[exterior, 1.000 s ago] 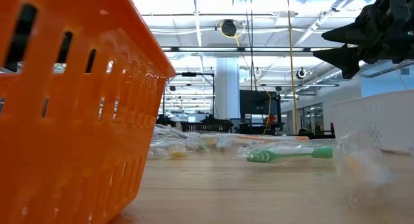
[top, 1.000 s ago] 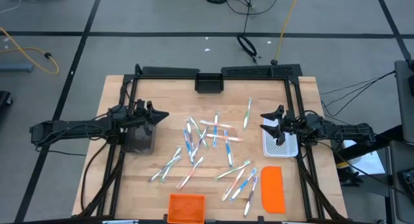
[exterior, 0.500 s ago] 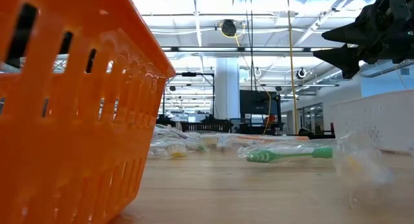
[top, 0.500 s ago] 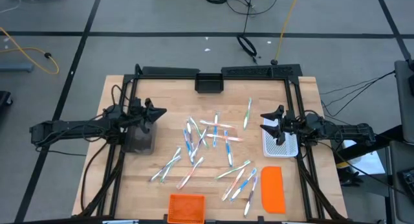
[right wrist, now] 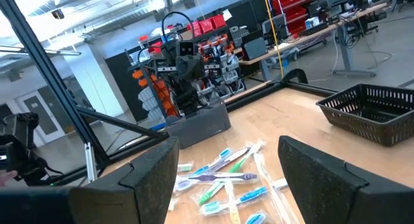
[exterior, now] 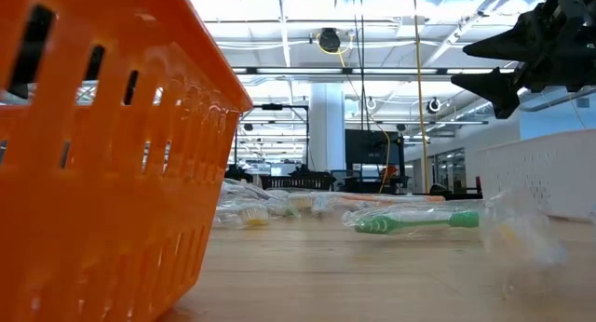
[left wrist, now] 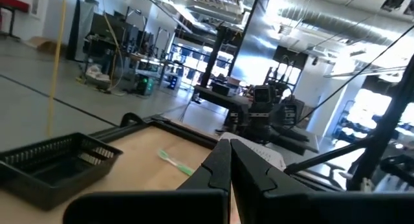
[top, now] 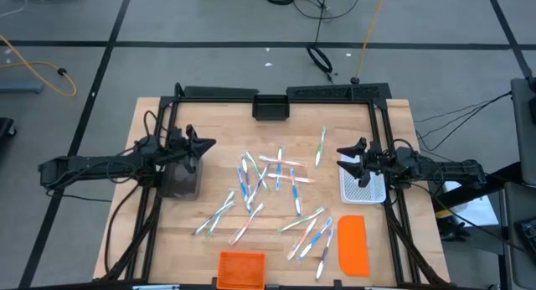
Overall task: Pick & Place Toothbrushes
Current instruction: Put the green toothbrush into the black bin
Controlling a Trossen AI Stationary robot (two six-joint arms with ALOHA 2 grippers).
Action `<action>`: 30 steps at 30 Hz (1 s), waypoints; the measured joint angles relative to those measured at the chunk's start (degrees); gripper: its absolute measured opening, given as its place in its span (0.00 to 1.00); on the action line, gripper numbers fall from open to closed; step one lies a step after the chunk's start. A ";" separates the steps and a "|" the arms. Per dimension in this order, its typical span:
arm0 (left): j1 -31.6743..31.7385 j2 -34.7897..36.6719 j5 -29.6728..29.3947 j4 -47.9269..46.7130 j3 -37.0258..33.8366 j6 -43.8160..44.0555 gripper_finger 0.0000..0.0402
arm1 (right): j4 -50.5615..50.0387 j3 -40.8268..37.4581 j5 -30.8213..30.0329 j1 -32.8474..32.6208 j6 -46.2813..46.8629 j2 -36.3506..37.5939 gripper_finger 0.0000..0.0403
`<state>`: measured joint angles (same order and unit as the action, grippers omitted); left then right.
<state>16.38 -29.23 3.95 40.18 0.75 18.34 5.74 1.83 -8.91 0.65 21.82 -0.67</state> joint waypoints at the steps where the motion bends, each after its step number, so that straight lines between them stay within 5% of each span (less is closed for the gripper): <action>1: 0.00 0.00 0.00 0.00 0.00 -0.43 0.01 | 0.00 0.02 -0.02 0.00 0.00 0.00 0.64; 11: 0.00 0.00 -4.32 -0.07 0.00 -6.57 0.01 | 0.22 0.01 -6.43 0.04 0.69 0.00 0.64; 30: 0.00 0.00 -4.35 0.39 0.00 9.80 0.01 | 2.58 0.02 -7.56 0.04 -1.60 -0.02 0.64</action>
<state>16.38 -29.23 -0.39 40.58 0.75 28.14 8.31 1.84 -16.47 0.69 20.23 -0.69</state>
